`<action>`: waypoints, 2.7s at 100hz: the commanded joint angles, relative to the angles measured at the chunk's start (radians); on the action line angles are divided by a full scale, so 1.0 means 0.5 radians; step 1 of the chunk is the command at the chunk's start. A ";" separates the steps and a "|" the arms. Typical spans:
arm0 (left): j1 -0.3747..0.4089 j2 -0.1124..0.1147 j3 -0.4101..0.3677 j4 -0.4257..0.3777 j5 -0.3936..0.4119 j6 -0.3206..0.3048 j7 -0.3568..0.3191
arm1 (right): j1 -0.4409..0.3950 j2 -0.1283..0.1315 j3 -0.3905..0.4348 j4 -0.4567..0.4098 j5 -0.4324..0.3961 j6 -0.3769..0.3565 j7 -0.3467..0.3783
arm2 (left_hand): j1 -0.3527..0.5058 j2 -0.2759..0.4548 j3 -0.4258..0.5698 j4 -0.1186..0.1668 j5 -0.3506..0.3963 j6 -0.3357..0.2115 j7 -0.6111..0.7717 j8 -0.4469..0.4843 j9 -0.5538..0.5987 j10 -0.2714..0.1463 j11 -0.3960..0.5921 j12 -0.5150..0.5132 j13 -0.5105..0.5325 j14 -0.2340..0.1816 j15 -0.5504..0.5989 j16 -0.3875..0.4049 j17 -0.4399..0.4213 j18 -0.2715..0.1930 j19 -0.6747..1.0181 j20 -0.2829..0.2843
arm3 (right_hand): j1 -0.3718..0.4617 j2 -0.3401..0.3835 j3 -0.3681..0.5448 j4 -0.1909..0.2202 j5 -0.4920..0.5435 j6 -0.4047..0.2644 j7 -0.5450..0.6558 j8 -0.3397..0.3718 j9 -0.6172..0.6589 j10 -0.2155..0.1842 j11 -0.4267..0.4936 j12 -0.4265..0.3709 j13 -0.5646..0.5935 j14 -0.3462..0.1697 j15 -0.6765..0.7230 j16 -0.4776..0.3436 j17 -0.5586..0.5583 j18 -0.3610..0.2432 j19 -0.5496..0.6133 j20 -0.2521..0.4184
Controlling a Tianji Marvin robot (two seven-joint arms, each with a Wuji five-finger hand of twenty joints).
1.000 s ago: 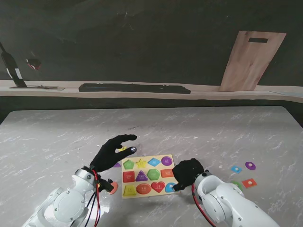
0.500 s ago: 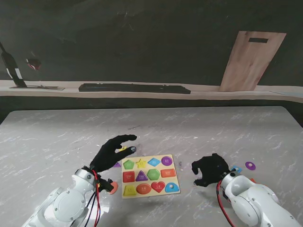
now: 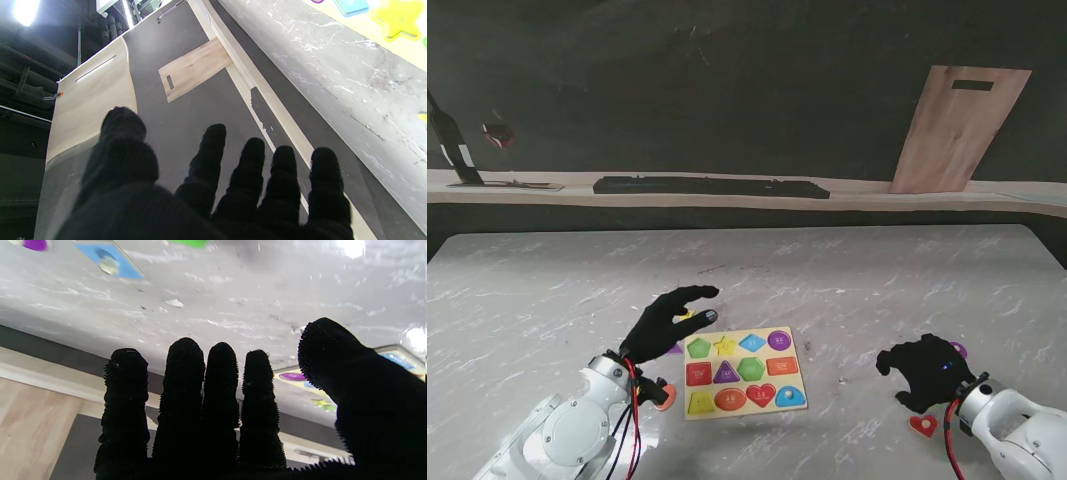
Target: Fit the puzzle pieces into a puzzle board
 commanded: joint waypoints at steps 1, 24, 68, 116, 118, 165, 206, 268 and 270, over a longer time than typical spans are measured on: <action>0.000 0.000 0.006 0.005 -0.001 -0.005 -0.006 | -0.087 0.023 0.021 0.012 -0.073 0.003 -0.091 | 0.017 0.038 -0.059 -0.024 0.056 -0.057 -0.036 -0.008 0.024 -0.042 -0.045 -0.009 0.066 -0.037 -0.050 0.015 -0.017 0.019 -0.018 0.040 | 0.032 -0.035 0.073 0.060 -0.063 -0.054 0.079 -0.008 -0.035 -0.066 0.074 0.038 0.039 -0.066 0.081 0.035 0.053 -0.043 0.089 0.064; 0.004 0.003 0.017 0.006 0.007 -0.019 -0.009 | -0.241 0.037 0.112 0.031 -0.220 0.074 -0.263 | 0.016 0.042 -0.058 -0.024 0.058 -0.059 -0.035 -0.008 0.026 -0.044 -0.044 -0.009 0.067 -0.042 -0.050 0.015 -0.015 0.016 -0.018 0.039 | 0.056 -0.002 0.062 0.024 0.026 -0.186 0.134 -0.013 0.026 -0.098 0.083 0.035 0.082 -0.086 0.110 0.026 0.092 -0.052 0.110 0.086; 0.039 -0.001 0.024 -0.027 0.043 -0.024 0.030 | -0.283 0.051 0.137 0.092 -0.286 0.120 -0.306 | 0.017 0.041 -0.058 -0.024 0.059 -0.058 -0.035 -0.009 0.026 -0.041 -0.046 -0.010 0.064 -0.039 -0.053 0.013 -0.017 0.016 -0.020 0.037 | 0.067 -0.090 0.105 0.007 0.121 -0.196 0.150 -0.050 0.015 -0.112 0.056 0.026 0.057 -0.083 0.043 0.010 0.063 -0.062 0.024 0.067; 0.048 -0.002 0.017 -0.035 0.051 -0.021 0.040 | -0.267 0.059 0.117 0.111 -0.314 0.135 -0.331 | 0.016 0.040 -0.059 -0.024 0.063 -0.057 -0.036 -0.008 0.029 -0.040 -0.046 -0.010 0.067 -0.039 -0.051 0.013 -0.014 0.020 -0.018 0.037 | 0.063 -0.159 0.045 -0.191 0.253 -0.275 0.317 -0.200 0.148 -0.125 0.071 0.058 0.154 -0.066 0.102 0.034 0.137 -0.044 0.093 0.110; 0.049 -0.003 0.016 -0.035 0.051 -0.019 0.042 | -0.267 0.058 0.116 0.111 -0.314 0.136 -0.328 | 0.016 0.040 -0.058 -0.024 0.064 -0.057 -0.036 -0.008 0.030 -0.040 -0.045 -0.010 0.067 -0.037 -0.051 0.013 -0.014 0.019 -0.017 0.037 | 0.063 -0.162 0.042 -0.195 0.257 -0.278 0.322 -0.204 0.152 -0.124 0.072 0.058 0.159 -0.066 0.105 0.035 0.139 -0.044 0.095 0.112; 0.054 -0.005 0.009 -0.045 0.039 0.007 0.043 | -0.244 0.061 0.070 0.141 -0.302 0.150 -0.284 | 0.016 0.046 -0.059 -0.025 0.062 -0.057 -0.038 -0.010 0.029 -0.045 -0.045 -0.011 0.066 -0.040 -0.052 0.012 -0.014 0.019 -0.017 0.036 | 0.058 -0.146 0.024 -0.222 0.265 -0.295 0.359 -0.257 0.171 -0.124 0.071 0.062 0.169 -0.061 0.114 0.039 0.144 -0.039 0.105 0.130; 0.049 -0.003 0.010 -0.043 0.039 0.016 0.036 | -0.222 0.057 0.034 0.173 -0.270 0.185 -0.256 | 0.019 0.048 -0.059 -0.025 0.066 -0.054 -0.038 -0.011 0.024 -0.036 -0.046 -0.012 0.063 -0.039 -0.051 0.012 -0.015 0.020 -0.017 0.035 | 0.228 0.007 -0.047 -0.312 0.344 -0.534 0.610 -0.434 0.310 -0.172 0.064 -0.045 0.221 -0.040 0.112 0.030 0.167 -0.034 0.112 0.132; 0.052 -0.008 0.009 -0.051 0.039 0.026 0.054 | -0.125 0.051 -0.023 0.126 -0.211 0.039 -0.372 | 0.028 0.060 -0.058 -0.025 0.064 -0.057 -0.039 -0.011 -0.011 -0.038 -0.047 -0.018 0.058 -0.042 -0.046 0.014 -0.017 0.015 -0.008 0.036 | 0.310 -0.055 0.049 -0.319 0.543 -0.419 0.696 -0.509 0.489 -0.111 0.134 -0.087 0.357 -0.023 0.194 0.051 0.258 0.014 0.185 0.148; 0.053 -0.008 0.009 -0.051 0.038 0.027 0.055 | -0.107 0.052 -0.039 0.129 -0.208 0.031 -0.382 | 0.028 0.060 -0.058 -0.026 0.066 -0.057 -0.038 -0.010 -0.010 -0.037 -0.047 -0.018 0.059 -0.040 -0.045 0.014 -0.018 0.015 -0.009 0.035 | 0.310 -0.055 0.051 -0.318 0.543 -0.418 0.695 -0.509 0.490 -0.110 0.136 -0.086 0.358 -0.025 0.196 0.051 0.259 0.015 0.187 0.149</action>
